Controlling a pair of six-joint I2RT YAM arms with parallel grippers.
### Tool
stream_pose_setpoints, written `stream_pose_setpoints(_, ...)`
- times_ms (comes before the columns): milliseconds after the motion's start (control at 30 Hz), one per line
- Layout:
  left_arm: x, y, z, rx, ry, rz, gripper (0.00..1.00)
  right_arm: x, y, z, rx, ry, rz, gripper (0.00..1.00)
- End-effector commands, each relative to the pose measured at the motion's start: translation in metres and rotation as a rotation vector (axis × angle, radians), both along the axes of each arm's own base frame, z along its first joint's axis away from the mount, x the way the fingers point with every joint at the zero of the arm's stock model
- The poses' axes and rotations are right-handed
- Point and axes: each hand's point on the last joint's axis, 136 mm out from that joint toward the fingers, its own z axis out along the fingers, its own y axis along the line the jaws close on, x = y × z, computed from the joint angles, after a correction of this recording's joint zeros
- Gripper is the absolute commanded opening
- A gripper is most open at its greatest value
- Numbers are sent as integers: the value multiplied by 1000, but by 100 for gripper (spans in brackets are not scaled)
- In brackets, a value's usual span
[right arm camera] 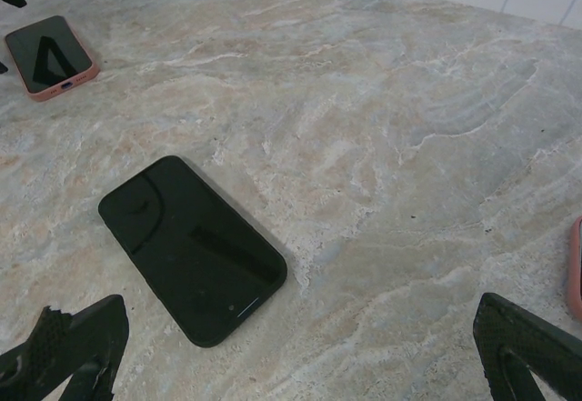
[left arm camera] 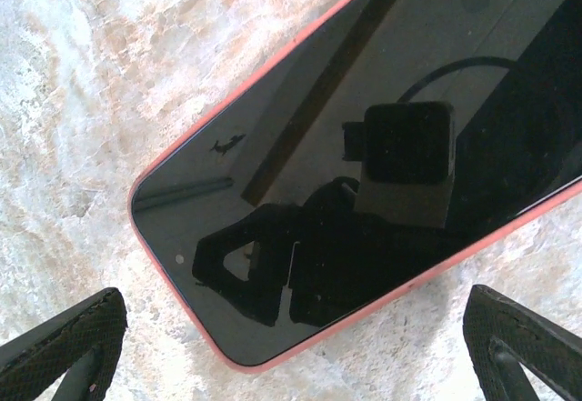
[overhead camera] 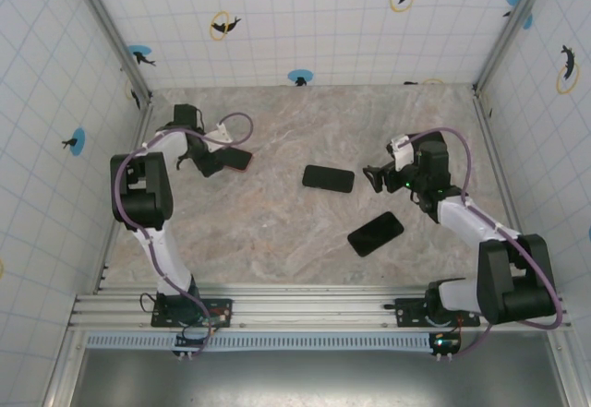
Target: Take the phone out of the phone case
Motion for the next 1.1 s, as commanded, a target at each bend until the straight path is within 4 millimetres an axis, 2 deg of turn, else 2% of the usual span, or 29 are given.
stream_pose_setpoints(0,7,-12,10,-57,-13,82,98,6,6,10,7,-19,14,99)
stream_pose_setpoints(133,15,-23,30,-137,-48,266,98,5,5,7,2,-17,16,100)
stream_pose_setpoints(233,20,-32,44,-215,-52,475,98,5,5,4,1,-15,16,100)
stream_pose_setpoints(333,19,-34,51,-294,-49,714,98,8,5,2,8,-11,10,100)
stream_pose_setpoints(433,13,-42,58,-456,-21,892,98,8,8,-3,17,-1,19,100)
stream_pose_setpoints(467,13,-38,61,-498,-38,960,98,9,8,-5,20,3,21,100)
stream_pose_setpoints(533,11,-32,61,-552,-25,1114,98,10,9,-6,26,4,25,100)
stream_pose_setpoints(667,7,-17,59,-534,-36,1419,98,14,10,-9,32,14,32,100)
stream_pose_setpoints(733,6,-29,58,-536,-16,1453,98,17,11,-9,37,14,37,100)
stream_pose_setpoints(833,4,-34,52,-555,-4,1557,98,20,12,-10,45,21,46,99)
stream_pose_setpoints(900,-3,-24,44,-501,-26,1699,98,22,12,-11,45,25,51,100)
stream_pose_setpoints(1067,-10,-18,36,-404,-22,1923,98,24,9,-16,54,35,45,100)
